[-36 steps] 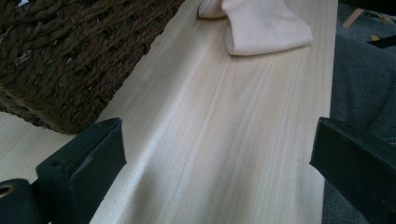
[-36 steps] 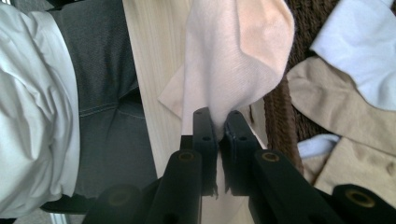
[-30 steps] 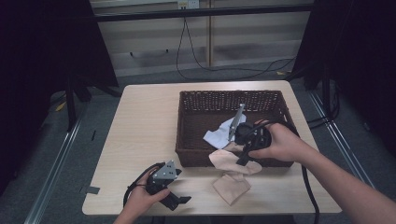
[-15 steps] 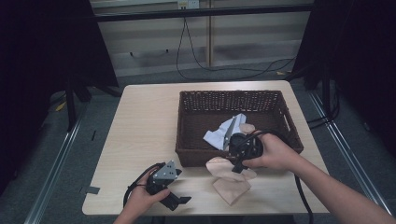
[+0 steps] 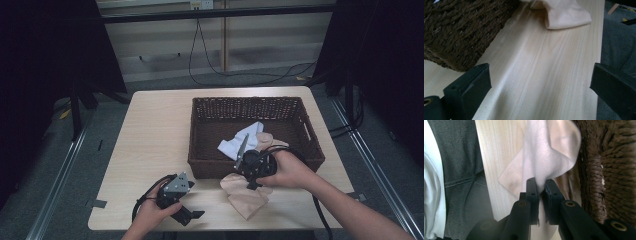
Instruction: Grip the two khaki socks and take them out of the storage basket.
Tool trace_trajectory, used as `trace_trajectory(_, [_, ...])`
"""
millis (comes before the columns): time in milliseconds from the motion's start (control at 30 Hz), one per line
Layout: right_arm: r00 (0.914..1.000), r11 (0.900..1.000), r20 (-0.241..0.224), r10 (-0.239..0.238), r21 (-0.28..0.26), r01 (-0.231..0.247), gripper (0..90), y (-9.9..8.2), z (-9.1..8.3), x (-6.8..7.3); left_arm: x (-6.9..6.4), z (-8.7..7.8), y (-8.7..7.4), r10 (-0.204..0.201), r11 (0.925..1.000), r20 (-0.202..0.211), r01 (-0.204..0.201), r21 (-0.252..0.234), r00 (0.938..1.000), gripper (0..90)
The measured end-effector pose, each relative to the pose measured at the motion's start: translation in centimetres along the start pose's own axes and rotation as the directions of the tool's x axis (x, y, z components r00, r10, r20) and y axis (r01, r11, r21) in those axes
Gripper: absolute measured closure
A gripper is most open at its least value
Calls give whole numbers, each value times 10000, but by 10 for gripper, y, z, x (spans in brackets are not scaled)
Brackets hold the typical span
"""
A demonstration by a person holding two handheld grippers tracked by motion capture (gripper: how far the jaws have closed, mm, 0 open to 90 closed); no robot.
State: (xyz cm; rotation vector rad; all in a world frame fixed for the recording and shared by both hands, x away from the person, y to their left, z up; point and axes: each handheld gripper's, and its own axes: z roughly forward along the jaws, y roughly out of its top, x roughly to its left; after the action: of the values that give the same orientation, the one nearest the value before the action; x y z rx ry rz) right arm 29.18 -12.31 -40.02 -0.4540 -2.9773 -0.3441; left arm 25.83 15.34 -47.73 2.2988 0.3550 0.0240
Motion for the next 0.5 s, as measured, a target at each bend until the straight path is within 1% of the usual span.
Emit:
trace_trajectory(100, [10000,10000,13,60,-19,-60,836,-1,3,0,0,-1,0,-36,10000,10,35,51,10000,26])
trace_trajectory(167, [10000,10000,-87,7,10,-7,831,-2,5,-1,0,0,0,-20,10000,6,20,8,10000,26])
trace_trajectory(200, [10000,10000,-88,27,-61,-27,825,-2,5,0,0,-1,0,-34,10000,13,33,52,10000,26])
trace_trajectory(267, [10000,9999,-52,47,-98,-47,754,-3,6,0,0,0,0,-1,10000,0,1,2,10000,26])
trace_trajectory(300, [10000,9999,-26,20,-130,-20,700,-3,6,0,0,0,0,-8,10000,-23,8,1,10000,26])
trace_trajectory(333, [10000,9999,65,60,-149,-59,624,-3,5,1,0,0,0,-8,10000,-25,8,4,10000,26])
trace_trajectory(367, [9999,9998,162,-6,-181,9,601,-3,5,1,0,0,0,-16,10000,-29,16,7,10000,26])
trace_trajectory(400, [9999,9999,102,78,-92,-77,595,-4,4,2,0,0,0,-10,10000,3,10,10,10000,26])
trace_trajectory(433, [9999,9998,137,65,-179,-62,555,-4,4,2,0,0,0,-7,10000,4,7,9,10000,26])
trace_trajectory(467, [9997,9997,199,149,-206,-145,505,-5,3,2,0,0,0,-7,10000,-2,7,7,10000,26])
trace_trajectory(500, [9998,9997,169,109,-214,-106,457,-5,2,2,0,0,0,-5,10000,5,5,-4,10000,26])
